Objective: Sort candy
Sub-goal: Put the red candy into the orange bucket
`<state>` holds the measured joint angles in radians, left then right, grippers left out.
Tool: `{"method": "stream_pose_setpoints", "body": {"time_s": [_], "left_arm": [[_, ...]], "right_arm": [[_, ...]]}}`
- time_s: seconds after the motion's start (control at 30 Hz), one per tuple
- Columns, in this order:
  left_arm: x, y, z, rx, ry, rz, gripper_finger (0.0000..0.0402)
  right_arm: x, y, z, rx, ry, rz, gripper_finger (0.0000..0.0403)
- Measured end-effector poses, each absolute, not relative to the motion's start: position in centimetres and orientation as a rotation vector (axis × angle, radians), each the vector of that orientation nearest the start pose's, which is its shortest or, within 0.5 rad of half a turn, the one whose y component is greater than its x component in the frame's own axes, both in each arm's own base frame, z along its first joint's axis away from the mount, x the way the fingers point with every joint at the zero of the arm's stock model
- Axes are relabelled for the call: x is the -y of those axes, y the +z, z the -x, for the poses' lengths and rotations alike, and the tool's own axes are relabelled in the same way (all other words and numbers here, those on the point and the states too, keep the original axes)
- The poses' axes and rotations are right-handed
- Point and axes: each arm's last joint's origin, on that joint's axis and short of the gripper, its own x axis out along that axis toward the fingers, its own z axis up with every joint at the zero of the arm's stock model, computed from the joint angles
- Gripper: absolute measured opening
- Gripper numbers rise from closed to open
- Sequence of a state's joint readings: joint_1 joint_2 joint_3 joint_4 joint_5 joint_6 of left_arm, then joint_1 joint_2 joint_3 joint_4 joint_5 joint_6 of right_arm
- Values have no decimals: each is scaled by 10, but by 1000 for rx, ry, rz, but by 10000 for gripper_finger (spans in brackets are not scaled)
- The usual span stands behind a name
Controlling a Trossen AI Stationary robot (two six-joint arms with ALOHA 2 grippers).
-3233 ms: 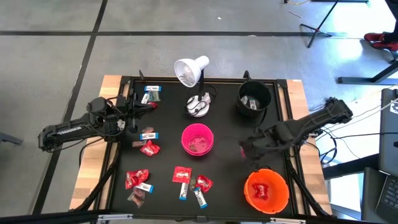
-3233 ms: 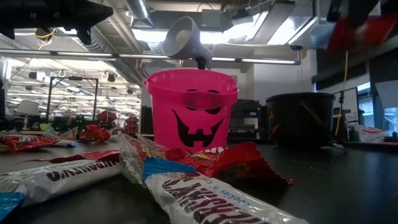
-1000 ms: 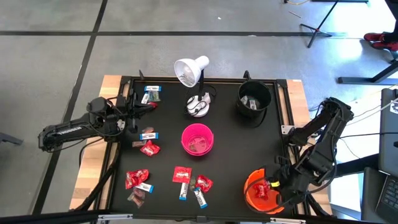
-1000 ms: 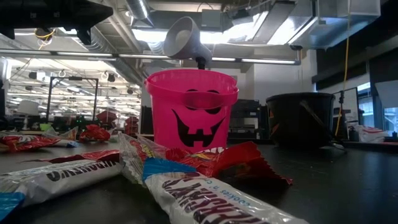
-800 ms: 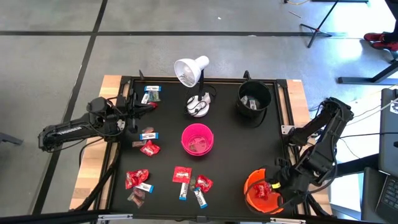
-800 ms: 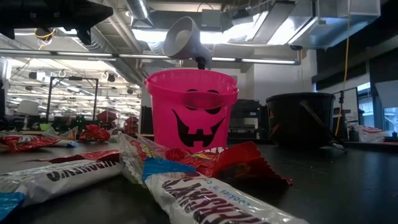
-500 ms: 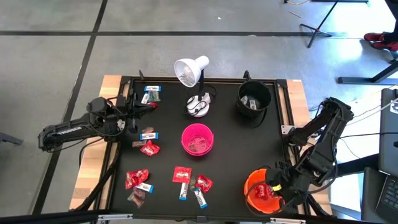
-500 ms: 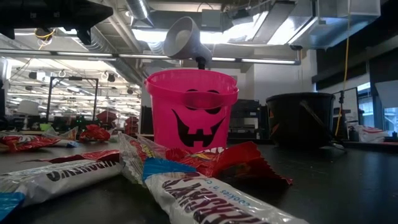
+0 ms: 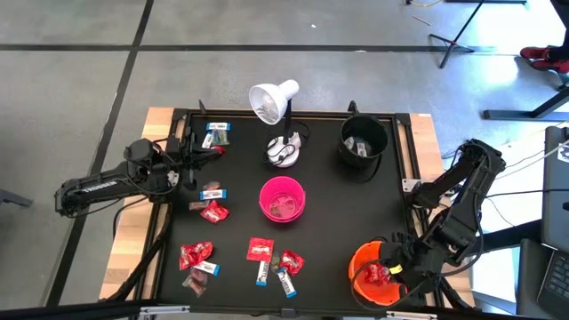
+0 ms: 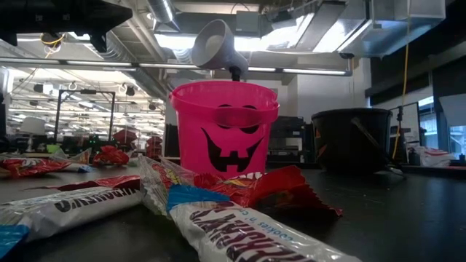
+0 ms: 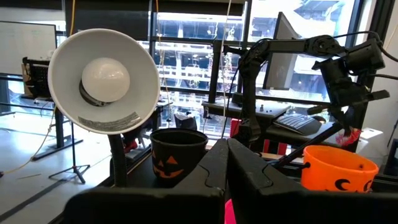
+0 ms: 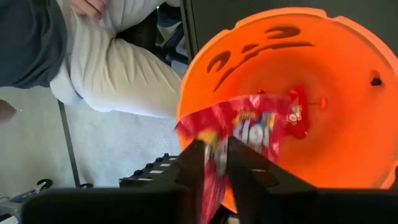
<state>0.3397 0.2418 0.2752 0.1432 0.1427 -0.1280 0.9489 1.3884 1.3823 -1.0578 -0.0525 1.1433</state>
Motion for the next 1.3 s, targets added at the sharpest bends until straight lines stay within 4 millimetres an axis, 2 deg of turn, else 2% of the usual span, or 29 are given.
{"method": "stream_pose_setpoints", "body": {"time_s": [0.13, 0.47, 0.57, 0.67, 0.77, 0.87, 1.0, 1.17, 1.23, 1.3], "left_arm": [[-30, 252, -97, 184, 185, 85, 1], [-30, 252, -97, 184, 185, 85, 1], [-30, 252, -97, 184, 185, 85, 1], [-30, 252, -97, 185, 185, 85, 1], [-30, 252, -97, 184, 185, 85, 1], [-30, 252, -97, 184, 185, 85, 1], [-30, 252, -97, 184, 185, 85, 1], [-30, 252, -97, 184, 186, 85, 1], [-30, 252, -97, 185, 186, 85, 1], [-30, 252, -97, 184, 185, 85, 1]], "right_arm": [[-217, 338, -154, -1303, 264, -450, 130], [-217, 338, -154, -1285, 309, -387, 325], [-216, 338, -155, -1264, 289, -380, 360], [-213, 338, -158, -1214, 240, -369, 370], [-205, 339, -166, -1179, 186, -385, 352], [-195, 339, -177, -1178, 127, -429, 304], [-175, 338, -190, -1228, -60, -639, 195], [-151, 337, -207, -1223, -124, -661, 30], [-142, 339, -216, -1185, -93, -628, 15], [-134, 341, -226, -1133, -66, -615, 32]]}}
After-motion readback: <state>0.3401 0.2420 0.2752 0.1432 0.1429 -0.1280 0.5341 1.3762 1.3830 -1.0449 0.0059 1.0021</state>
